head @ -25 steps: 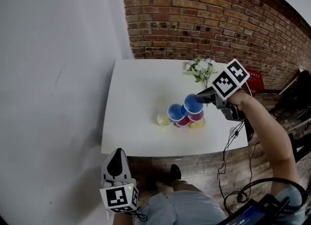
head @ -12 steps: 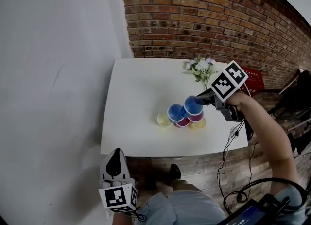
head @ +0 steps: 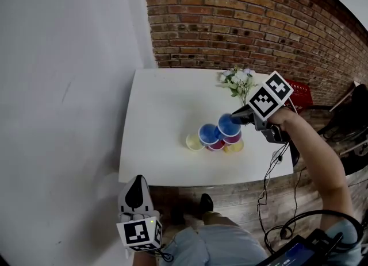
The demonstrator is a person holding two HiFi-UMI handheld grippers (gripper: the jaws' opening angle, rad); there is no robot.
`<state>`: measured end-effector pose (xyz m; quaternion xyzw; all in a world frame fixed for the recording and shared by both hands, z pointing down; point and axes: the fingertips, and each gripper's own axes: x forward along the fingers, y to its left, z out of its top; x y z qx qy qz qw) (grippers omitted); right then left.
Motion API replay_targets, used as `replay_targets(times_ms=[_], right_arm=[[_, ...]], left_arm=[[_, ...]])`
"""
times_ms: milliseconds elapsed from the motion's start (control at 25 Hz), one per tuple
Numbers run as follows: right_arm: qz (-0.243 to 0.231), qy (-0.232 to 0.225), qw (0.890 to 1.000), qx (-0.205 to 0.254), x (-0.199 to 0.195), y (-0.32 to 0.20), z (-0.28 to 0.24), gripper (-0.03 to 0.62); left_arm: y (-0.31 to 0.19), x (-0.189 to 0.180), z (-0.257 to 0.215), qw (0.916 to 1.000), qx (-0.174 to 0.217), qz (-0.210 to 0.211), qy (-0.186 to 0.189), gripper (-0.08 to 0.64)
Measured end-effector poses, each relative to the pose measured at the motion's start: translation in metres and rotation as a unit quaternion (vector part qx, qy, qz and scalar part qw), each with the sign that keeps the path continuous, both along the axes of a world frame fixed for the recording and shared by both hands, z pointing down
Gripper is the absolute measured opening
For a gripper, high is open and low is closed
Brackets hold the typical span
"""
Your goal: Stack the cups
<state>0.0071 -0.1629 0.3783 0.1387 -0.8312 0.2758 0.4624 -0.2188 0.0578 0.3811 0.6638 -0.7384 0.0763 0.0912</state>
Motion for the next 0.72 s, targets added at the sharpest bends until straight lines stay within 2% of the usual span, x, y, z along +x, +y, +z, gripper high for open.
replay_targets(times_ms=[200, 320, 400, 480, 720], right_arm=[[-0.002, 0.003, 1.000, 0.005, -0.0003, -0.0018, 0.0019, 0.080], [-0.005, 0.003, 1.000, 0.007, -0.0003, -0.0025, 0.0031, 0.084], [-0.007, 0.006, 1.000, 0.008, 0.0001, -0.0036, 0.0047, 0.075], [-0.011, 0.011, 1.000, 0.011, 0.0007, -0.0051, 0.0065, 0.034], [-0.020, 0.009, 1.000, 0.005, -0.0010, -0.0036, 0.0005, 0.028]], left_arm=[[-0.0001, -0.0014, 0.0023, 1.0000, 0.000, -0.001, 0.002, 0.009], [0.0001, -0.0025, 0.0030, 1.0000, 0.000, -0.003, 0.002, 0.009], [-0.0012, -0.0028, 0.0033, 1.0000, 0.000, -0.003, 0.002, 0.009], [-0.0033, -0.0037, 0.0035, 1.0000, 0.000, -0.002, 0.002, 0.009], [-0.0061, -0.0053, 0.0015, 1.0000, 0.001, 0.000, 0.003, 0.009]])
